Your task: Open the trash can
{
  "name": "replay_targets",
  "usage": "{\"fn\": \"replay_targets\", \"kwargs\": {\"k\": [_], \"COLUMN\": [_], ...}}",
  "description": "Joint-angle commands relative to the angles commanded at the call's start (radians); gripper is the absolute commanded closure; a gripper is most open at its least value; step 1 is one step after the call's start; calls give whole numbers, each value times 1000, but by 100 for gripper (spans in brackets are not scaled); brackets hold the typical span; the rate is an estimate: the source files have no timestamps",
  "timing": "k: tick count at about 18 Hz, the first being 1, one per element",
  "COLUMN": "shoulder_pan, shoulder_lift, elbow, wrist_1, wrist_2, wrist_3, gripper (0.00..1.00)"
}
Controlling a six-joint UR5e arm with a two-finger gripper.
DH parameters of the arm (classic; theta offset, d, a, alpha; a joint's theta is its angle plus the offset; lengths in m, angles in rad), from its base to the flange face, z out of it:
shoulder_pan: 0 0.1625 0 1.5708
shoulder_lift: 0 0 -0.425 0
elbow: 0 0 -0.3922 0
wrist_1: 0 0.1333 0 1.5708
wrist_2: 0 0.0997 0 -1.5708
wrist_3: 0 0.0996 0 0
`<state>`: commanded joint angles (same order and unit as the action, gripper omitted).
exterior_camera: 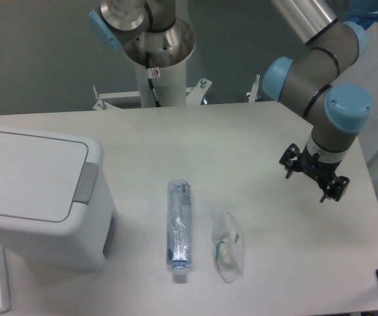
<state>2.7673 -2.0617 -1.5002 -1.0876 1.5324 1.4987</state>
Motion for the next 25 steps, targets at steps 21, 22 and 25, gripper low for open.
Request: {"fn": "replay_targets", "kwargs": {"k": [21, 22, 25], "shoulder_pan": [-81, -96, -153], "shoulder_lift": [11, 8, -8], "elbow": [60, 77, 144], "wrist_1": [70, 74, 74], "wrist_2": [-273, -275, -276], "wrist_3": [-452, -507, -673], "gripper": [0, 0, 0]}}
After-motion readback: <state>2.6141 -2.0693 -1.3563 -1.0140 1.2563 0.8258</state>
